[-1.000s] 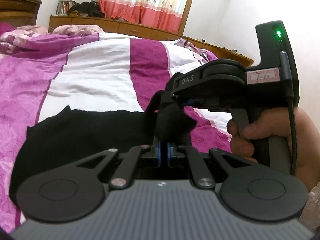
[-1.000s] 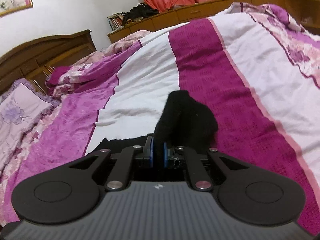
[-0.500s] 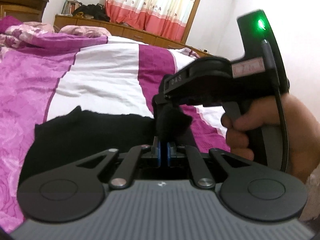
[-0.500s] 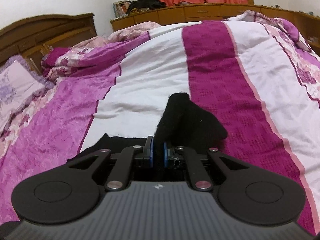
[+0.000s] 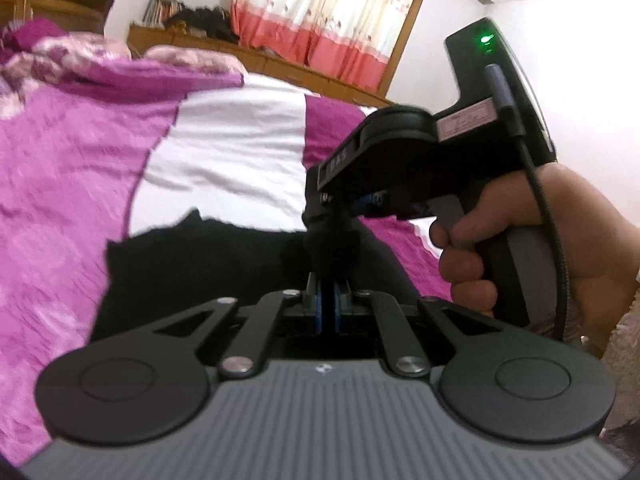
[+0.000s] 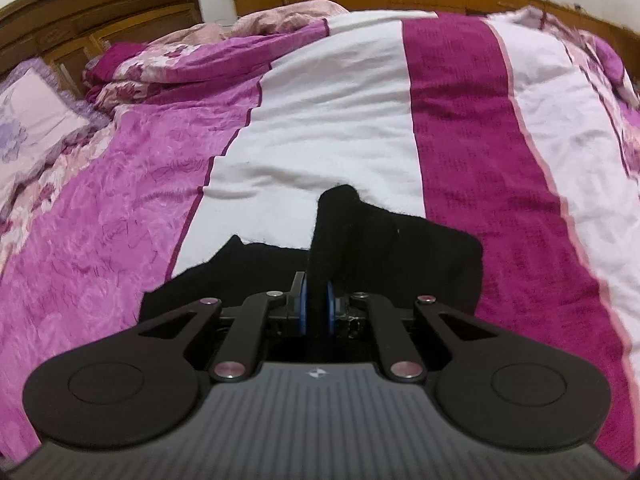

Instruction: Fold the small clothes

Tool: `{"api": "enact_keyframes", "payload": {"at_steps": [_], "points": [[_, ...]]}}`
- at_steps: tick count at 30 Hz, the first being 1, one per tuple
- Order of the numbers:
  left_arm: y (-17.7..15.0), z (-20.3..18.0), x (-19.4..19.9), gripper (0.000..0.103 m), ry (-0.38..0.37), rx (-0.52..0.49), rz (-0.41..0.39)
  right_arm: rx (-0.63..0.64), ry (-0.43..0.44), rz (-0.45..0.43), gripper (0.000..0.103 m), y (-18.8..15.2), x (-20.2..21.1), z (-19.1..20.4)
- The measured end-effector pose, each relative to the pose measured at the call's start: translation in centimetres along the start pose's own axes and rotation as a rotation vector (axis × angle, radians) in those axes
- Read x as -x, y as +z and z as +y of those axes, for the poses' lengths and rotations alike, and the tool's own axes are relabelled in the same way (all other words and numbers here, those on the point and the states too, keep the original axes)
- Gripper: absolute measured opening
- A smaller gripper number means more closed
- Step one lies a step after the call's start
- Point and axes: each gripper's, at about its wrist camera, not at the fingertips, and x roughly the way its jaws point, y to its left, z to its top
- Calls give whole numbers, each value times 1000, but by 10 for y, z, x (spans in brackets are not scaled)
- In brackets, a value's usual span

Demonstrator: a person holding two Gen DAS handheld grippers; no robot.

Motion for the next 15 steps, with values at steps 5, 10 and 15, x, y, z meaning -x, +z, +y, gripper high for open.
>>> {"api": "enact_keyframes", "payload": {"at_steps": [5, 10, 15], "points": [[3, 13, 2, 7, -9, 43, 14, -9, 2, 10, 9, 5, -8, 14], [5, 23, 6, 6, -17, 58, 1, 18, 7, -5, 7, 8, -8, 30], [3, 28, 3, 6, -30, 91, 24, 82, -5, -14, 6, 11, -8, 47]]}}
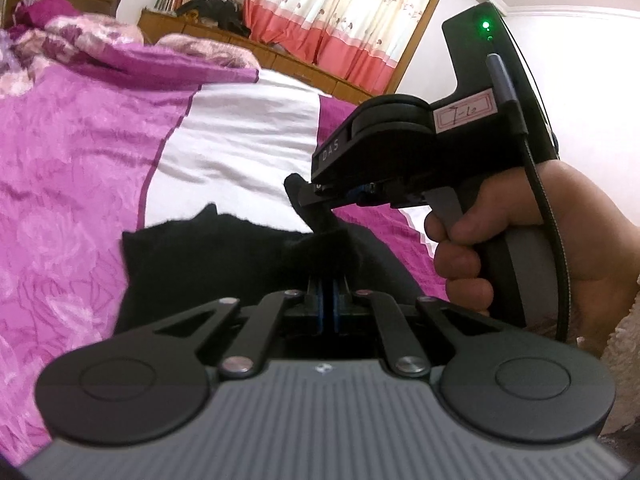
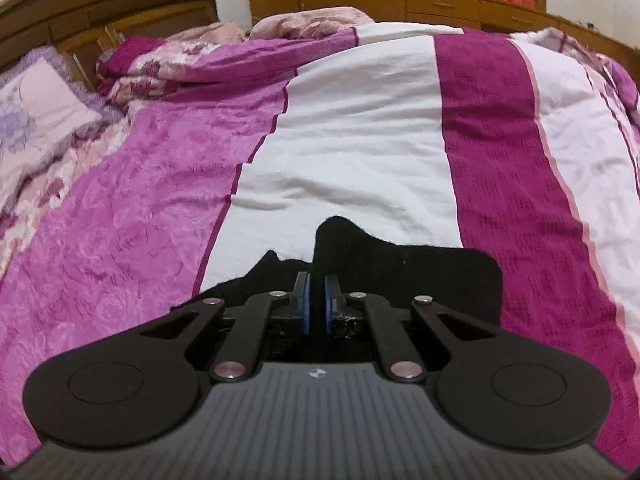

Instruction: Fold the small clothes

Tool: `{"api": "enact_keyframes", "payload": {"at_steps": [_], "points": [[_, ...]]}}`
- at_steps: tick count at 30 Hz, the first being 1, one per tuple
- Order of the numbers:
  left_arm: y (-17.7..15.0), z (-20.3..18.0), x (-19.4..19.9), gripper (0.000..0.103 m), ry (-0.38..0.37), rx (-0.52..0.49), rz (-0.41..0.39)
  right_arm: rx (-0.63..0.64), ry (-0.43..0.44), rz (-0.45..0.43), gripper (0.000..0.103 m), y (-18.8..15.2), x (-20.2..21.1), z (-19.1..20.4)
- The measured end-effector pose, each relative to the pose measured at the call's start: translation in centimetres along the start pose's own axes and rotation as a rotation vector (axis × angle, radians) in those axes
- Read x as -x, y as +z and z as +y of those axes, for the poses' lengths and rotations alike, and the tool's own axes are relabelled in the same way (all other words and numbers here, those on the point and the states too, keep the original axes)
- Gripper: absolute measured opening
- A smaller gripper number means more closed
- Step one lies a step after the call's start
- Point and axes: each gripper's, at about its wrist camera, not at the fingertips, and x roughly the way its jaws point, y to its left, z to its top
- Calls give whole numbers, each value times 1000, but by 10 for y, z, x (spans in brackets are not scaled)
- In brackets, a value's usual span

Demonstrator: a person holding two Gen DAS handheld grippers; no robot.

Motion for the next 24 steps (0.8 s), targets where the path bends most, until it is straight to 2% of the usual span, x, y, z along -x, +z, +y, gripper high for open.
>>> {"api": "enact_keyframes", "payload": {"at_steps": [3, 5, 7, 8, 10, 11, 12, 16, 18, 21, 23, 24], "points": [[-6, 3, -7, 6, 0, 32, 41, 5, -12, 21, 6, 0, -6, 2], [-10, -1, -10, 6, 10, 4, 44, 14, -29, 83, 7, -2, -15, 3], [-13, -4, -10, 6, 8, -17, 41, 30, -90, 163, 8, -4, -26, 4], [-13, -6, -10, 6, 6, -26, 39, 56, -145, 191, 13, -5, -32, 6], [-15, -9, -9, 6, 4, -41, 32, 112, -175, 204, 48, -4, -34, 10], [-15, -10, -9, 6, 2, -49, 30, 136, -166, 222, 83, -3, -36, 13], [-15, -11, -8, 6, 2, -57, 28, 155, -152, 245, 103, -2, -38, 15], [-17, -17, -7, 6, 7, -93, 16, 252, -196, 290, 103, 6, -43, 33], [-17, -21, -5, 6, 12, -129, 1, 331, -224, 358, 103, 7, -50, 46], [-19, -26, -4, 6, 10, -164, -16, 441, -325, 438, 101, 5, -62, 62], [-20, -28, -4, 6, 1, -170, -11, 491, -390, 463, 95, 4, -69, 66], [-21, -29, -5, 6, 0, -177, -10, 507, -425, 469, 88, 4, -72, 66]]}}
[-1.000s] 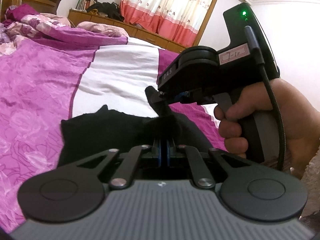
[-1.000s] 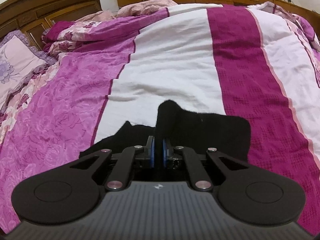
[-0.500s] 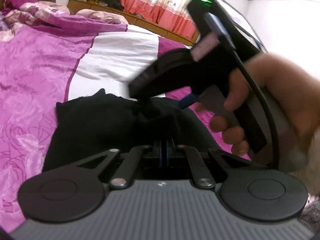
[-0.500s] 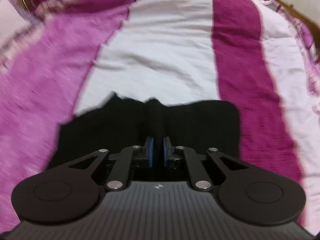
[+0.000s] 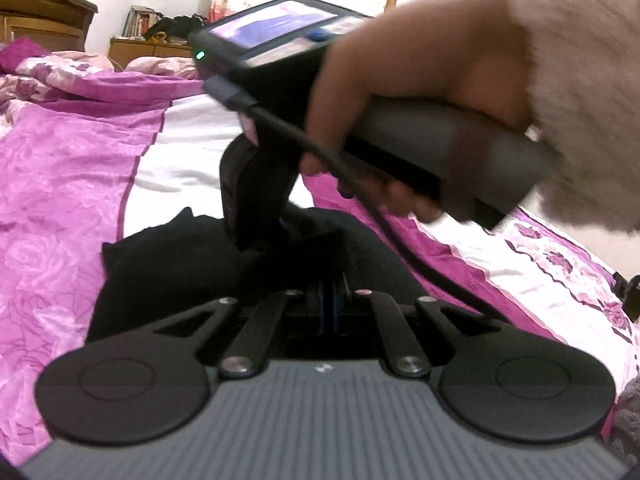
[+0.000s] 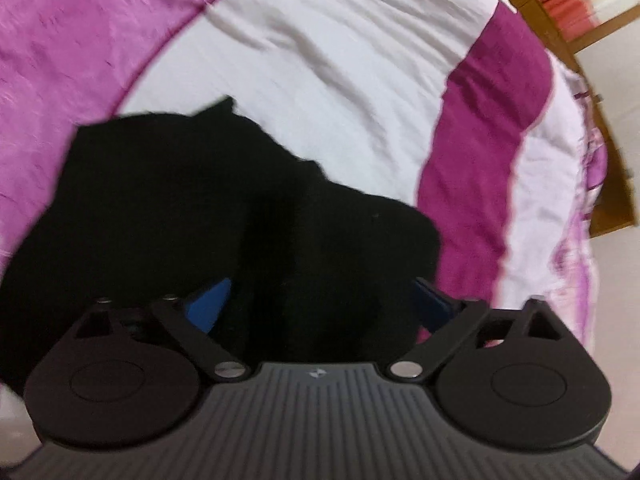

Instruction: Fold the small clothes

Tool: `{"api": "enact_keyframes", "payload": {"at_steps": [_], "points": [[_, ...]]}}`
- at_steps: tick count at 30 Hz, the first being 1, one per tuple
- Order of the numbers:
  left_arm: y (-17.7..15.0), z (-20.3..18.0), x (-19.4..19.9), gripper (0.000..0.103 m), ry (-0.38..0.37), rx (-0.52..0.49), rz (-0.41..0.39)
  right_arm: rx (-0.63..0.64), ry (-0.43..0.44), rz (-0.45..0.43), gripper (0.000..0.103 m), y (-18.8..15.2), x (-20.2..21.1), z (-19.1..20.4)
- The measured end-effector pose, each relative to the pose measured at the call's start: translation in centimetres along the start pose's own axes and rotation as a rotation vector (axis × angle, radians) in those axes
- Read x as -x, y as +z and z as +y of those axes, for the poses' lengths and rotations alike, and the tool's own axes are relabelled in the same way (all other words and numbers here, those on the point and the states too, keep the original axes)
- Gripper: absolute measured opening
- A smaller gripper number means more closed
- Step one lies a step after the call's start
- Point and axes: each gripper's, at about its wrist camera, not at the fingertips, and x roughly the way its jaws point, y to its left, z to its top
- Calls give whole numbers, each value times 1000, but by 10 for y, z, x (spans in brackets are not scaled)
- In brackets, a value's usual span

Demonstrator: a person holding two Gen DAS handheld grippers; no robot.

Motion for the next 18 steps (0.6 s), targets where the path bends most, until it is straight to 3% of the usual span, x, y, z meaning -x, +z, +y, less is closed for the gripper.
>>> {"api": "enact_keyframes", "payload": {"at_steps": [4, 7, 9, 11, 18], "points": [[2, 0, -1, 6, 0, -23, -3, 13, -110, 42, 72, 13, -12, -2], [6, 7, -2, 6, -6, 11, 6, -33, -85, 68, 56, 22, -18, -9], [8, 12, -3, 6, -10, 34, 14, -77, -55, 63, 26, 26, -19, -15], [10, 16, -4, 6, -16, 51, 14, -104, -2, 51, 12, 27, -19, -20], [18, 32, 3, 6, -34, 134, 19, -171, 80, -8, 10, 30, -4, -35]]}}
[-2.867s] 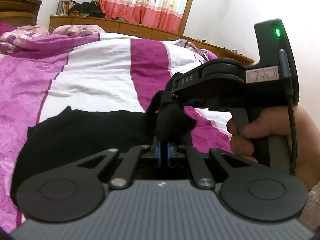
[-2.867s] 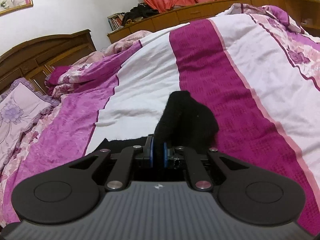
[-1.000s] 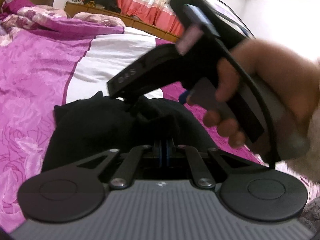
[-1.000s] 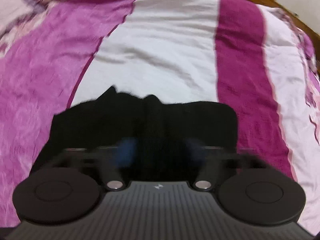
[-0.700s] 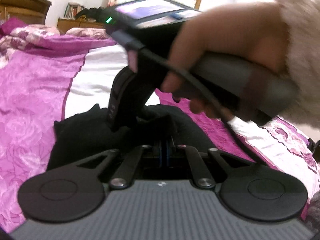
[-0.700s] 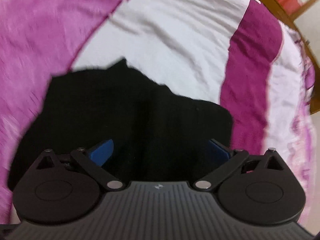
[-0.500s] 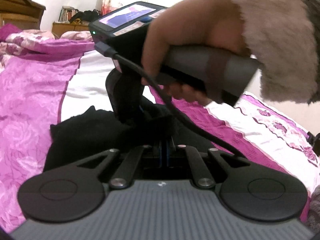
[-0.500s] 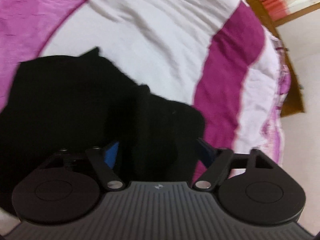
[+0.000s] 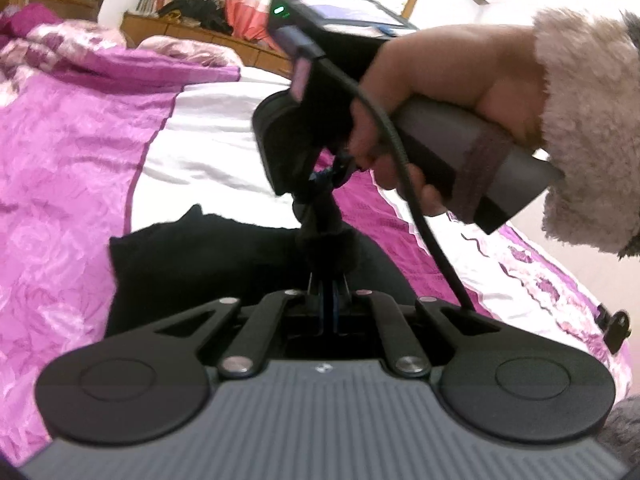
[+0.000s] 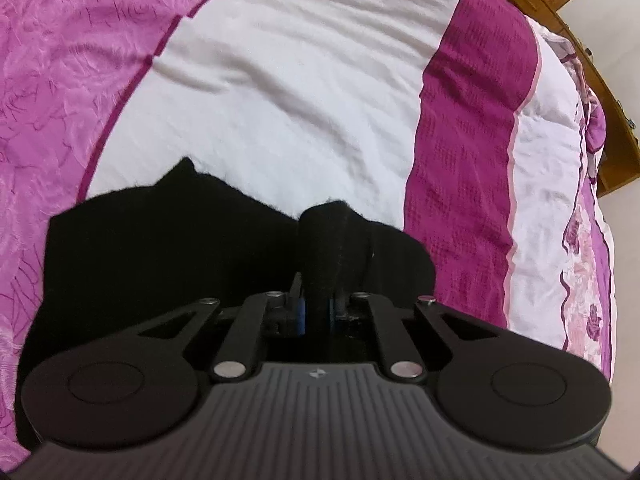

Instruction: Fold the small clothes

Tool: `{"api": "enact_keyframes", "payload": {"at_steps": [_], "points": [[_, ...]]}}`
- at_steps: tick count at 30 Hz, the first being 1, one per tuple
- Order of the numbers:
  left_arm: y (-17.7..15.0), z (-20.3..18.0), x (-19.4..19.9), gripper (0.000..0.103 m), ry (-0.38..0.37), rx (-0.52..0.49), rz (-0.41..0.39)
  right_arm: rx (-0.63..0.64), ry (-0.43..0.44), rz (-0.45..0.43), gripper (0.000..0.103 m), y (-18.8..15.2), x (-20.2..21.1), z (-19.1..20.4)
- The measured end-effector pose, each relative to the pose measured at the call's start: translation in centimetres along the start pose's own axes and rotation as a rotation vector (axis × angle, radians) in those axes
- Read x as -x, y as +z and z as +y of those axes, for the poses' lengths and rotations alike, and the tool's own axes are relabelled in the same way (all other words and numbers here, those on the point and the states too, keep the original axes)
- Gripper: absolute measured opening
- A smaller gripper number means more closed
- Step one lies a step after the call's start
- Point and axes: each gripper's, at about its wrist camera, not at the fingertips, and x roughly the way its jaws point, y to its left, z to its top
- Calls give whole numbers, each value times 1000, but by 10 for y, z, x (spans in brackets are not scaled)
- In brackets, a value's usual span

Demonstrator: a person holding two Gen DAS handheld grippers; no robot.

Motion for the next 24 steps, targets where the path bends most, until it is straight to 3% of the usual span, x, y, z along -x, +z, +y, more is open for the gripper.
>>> {"api": "enact_keyframes", "payload": {"at_steps": [12, 21, 24], "points": [[0, 25, 23, 6, 72, 33, -34, 41, 43, -58, 10, 11, 24, 23], [1, 43, 27, 6, 61, 76, 8, 87, 91, -130, 8, 27, 47, 54], [-1, 37, 27, 6, 67, 44, -1, 125, 78, -142, 8, 27, 50, 66]]}}
